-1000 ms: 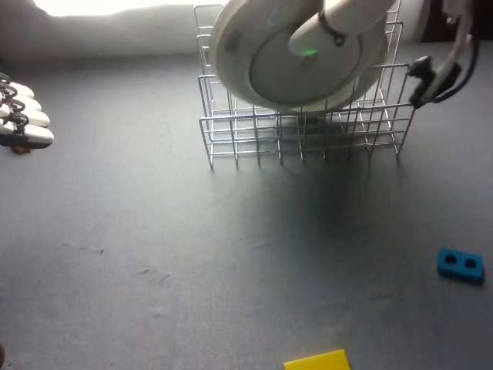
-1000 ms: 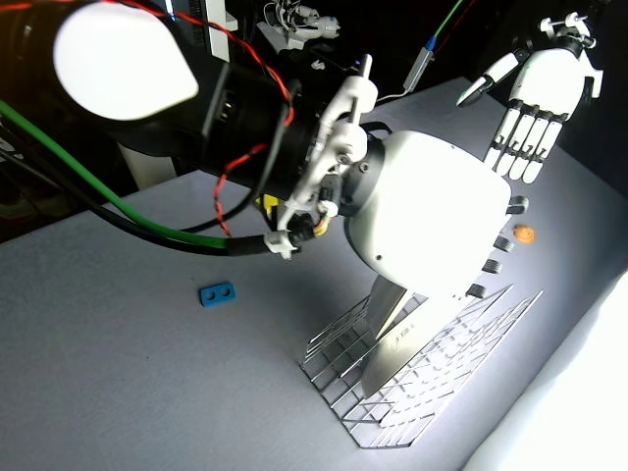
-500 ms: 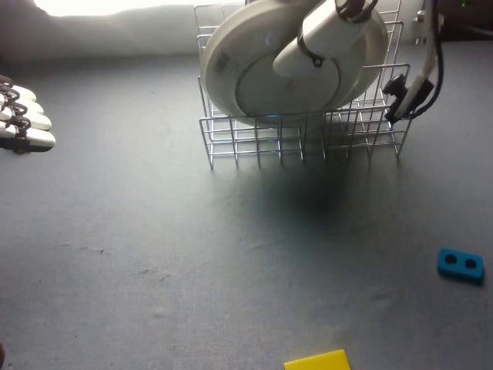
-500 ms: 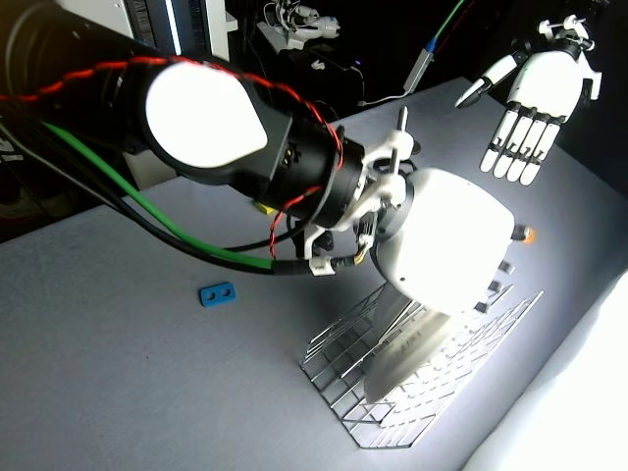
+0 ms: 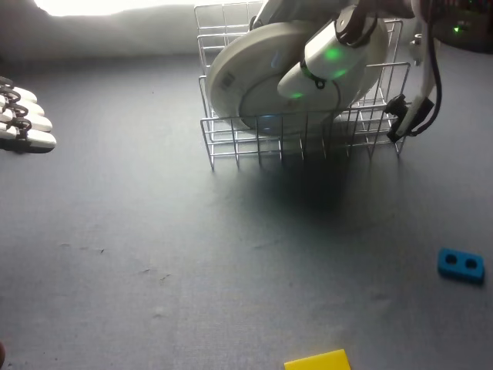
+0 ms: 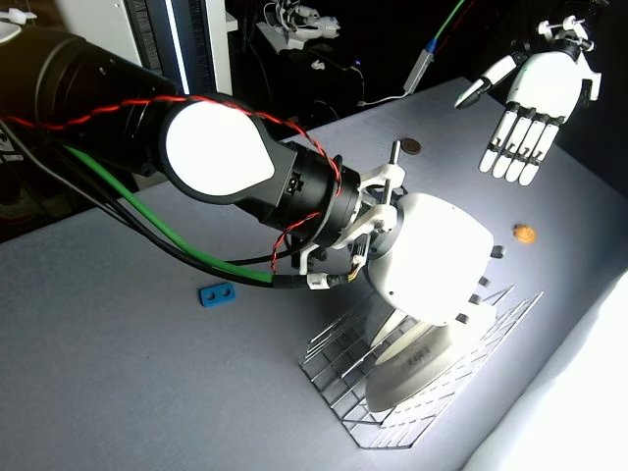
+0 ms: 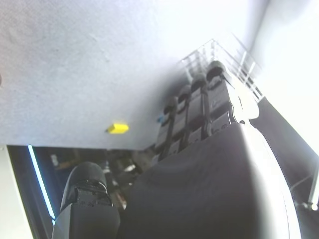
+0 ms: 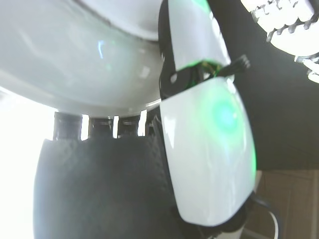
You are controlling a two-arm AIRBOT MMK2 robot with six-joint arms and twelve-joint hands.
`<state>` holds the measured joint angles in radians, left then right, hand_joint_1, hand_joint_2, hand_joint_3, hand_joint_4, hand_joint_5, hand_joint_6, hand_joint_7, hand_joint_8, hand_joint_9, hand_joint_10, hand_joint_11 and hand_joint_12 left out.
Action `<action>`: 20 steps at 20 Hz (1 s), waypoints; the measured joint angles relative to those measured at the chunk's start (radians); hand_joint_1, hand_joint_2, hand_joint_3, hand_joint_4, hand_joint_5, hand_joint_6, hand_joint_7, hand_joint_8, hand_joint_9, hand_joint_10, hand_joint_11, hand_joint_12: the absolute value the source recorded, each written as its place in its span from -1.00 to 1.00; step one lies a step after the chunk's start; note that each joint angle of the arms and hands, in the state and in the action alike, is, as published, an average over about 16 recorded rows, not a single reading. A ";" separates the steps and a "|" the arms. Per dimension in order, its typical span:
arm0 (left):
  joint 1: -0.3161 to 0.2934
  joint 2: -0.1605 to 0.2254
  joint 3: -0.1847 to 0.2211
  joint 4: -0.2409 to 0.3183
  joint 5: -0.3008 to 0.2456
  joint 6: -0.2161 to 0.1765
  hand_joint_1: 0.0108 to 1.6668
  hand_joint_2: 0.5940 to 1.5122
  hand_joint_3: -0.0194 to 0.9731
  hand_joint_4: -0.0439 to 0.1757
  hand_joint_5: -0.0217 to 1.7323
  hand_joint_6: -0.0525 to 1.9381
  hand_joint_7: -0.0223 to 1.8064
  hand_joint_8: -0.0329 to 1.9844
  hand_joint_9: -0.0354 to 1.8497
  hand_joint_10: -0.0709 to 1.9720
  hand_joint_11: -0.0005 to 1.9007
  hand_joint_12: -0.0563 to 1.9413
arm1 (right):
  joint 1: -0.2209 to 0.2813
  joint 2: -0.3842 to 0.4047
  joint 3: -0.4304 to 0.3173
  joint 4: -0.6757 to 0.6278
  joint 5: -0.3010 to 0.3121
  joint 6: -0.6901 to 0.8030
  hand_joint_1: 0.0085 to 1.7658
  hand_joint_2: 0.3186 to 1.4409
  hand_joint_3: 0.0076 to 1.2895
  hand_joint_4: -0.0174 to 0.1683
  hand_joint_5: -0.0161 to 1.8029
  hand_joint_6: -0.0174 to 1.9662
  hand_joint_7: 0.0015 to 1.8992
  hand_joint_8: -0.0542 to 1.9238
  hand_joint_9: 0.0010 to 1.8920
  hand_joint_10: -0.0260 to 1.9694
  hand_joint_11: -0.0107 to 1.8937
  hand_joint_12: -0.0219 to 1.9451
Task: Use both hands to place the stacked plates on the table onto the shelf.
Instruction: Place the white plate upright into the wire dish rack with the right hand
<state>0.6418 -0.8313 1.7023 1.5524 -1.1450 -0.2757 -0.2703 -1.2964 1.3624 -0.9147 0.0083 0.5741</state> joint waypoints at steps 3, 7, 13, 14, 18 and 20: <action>0.000 0.000 -0.001 0.001 0.000 0.000 -1.00 0.13 -0.93 -0.58 -0.95 -0.93 -0.95 -0.97 -0.95 -0.91 -0.98 -0.94 | -0.006 0.000 0.001 0.001 0.001 0.000 0.56 0.18 -0.99 -0.89 0.00 -0.03 0.10 -0.23 0.11 -0.14 0.00 0.03; 0.000 0.000 -0.002 0.002 0.000 0.000 -1.00 0.13 -0.93 -0.58 -0.95 -0.93 -0.95 -0.97 -0.95 -0.91 -0.98 -0.94 | -0.011 0.000 0.001 0.003 0.000 0.001 0.49 0.20 -0.99 -0.89 -0.01 -0.20 0.09 -0.40 0.11 -0.37 -0.06 0.02; 0.000 0.000 -0.003 0.003 0.000 0.000 -0.99 0.13 -0.93 -0.58 -0.95 -0.93 -0.95 -0.97 -0.95 -0.91 -0.98 -0.94 | -0.006 0.004 -0.003 0.004 -0.002 0.002 0.37 0.21 -0.99 -0.89 -0.02 -0.54 0.07 -0.67 0.10 -0.73 -0.18 0.02; 0.000 0.000 -0.003 0.003 0.000 0.000 -0.99 0.13 -0.93 -0.57 -0.95 -0.93 -0.95 -0.97 -0.95 -0.91 -0.98 -0.94 | -0.002 0.007 -0.006 0.004 -0.002 0.001 0.35 0.21 -0.99 -0.89 -0.02 -0.60 0.07 -0.72 0.09 -0.80 -0.20 0.02; 0.000 0.000 -0.004 0.004 0.000 0.002 -0.99 0.13 -0.93 -0.57 -0.95 -0.93 -0.95 -0.97 -0.95 -0.91 -0.98 -0.94 | 0.017 0.024 -0.029 0.005 -0.002 -0.016 0.28 0.21 -0.99 -0.89 -0.03 -0.83 0.05 -0.90 0.08 -0.95 -0.29 0.00; 0.000 0.000 -0.005 0.004 0.000 0.006 -0.99 0.13 -0.93 -0.57 -0.95 -0.93 -0.95 -0.97 -0.95 -0.91 -0.98 -0.94 | 0.028 0.037 -0.047 0.005 -0.003 -0.039 0.26 0.20 -0.99 -0.89 -0.03 -0.93 0.03 -0.95 0.06 -0.95 -0.32 0.00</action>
<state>0.6419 -0.8318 1.6974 1.5568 -1.1448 -0.2696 -0.2424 -1.2591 1.3152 -0.9097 0.0057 0.5347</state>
